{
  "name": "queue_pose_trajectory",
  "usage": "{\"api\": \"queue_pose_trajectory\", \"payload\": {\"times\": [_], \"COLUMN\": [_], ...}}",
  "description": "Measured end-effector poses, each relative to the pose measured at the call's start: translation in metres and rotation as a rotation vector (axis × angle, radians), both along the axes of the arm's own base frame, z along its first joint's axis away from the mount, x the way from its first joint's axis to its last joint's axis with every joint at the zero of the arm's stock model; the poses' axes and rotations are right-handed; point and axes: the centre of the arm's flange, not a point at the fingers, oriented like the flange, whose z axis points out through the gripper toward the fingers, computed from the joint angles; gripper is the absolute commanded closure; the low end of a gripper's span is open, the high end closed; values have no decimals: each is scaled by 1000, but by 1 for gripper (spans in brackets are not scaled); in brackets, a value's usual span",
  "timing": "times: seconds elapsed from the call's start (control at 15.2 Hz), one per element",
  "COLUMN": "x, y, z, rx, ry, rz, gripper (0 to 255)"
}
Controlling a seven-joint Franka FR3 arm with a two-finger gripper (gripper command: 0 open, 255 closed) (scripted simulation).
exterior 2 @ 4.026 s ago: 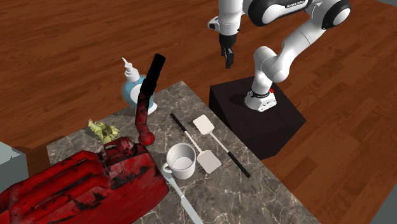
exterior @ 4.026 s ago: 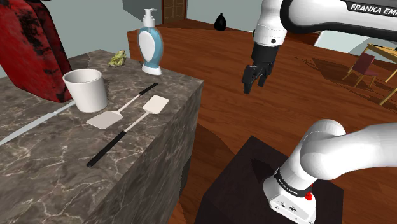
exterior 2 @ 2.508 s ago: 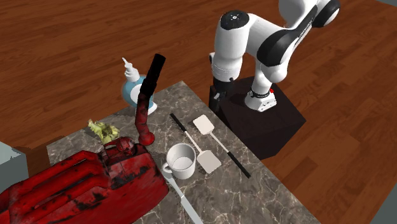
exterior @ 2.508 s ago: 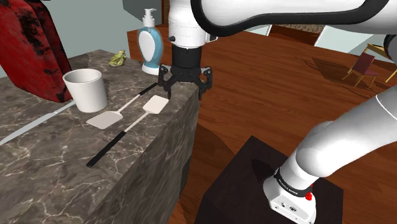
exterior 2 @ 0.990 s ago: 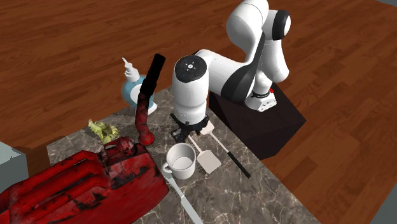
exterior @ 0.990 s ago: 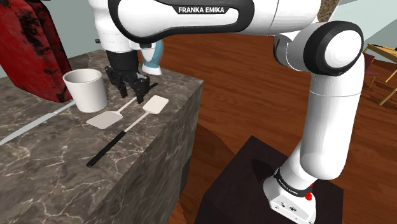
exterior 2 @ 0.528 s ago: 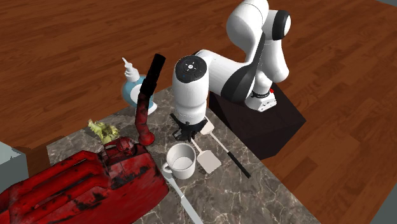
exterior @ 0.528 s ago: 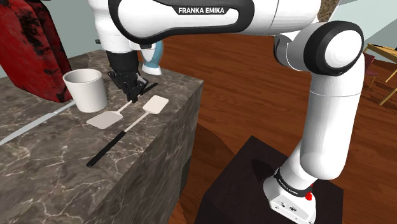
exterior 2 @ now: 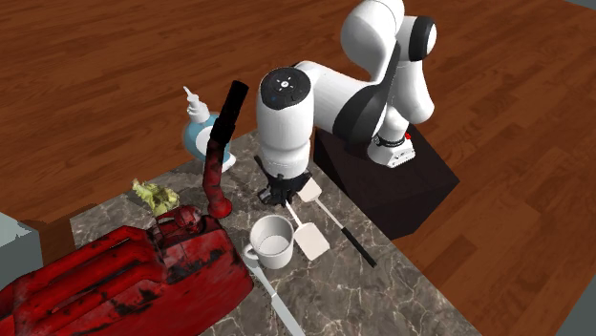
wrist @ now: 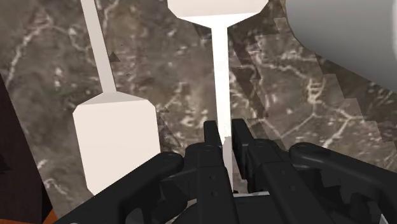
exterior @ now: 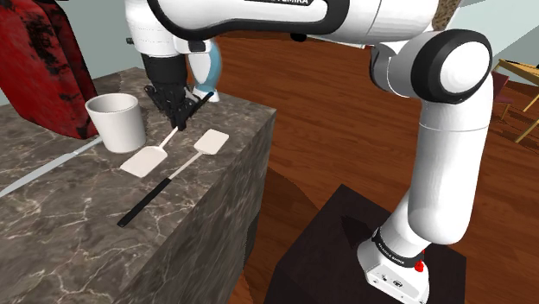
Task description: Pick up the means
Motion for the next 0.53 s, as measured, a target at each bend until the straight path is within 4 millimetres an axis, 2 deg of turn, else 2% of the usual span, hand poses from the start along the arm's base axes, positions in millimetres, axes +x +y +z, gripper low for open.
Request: {"api": "queue_pose_trajectory", "payload": {"times": [0.53], "x": [1], "y": [1], "z": [43], "rx": [0], "ry": [0], "rz": [0], "gripper": [255]}}
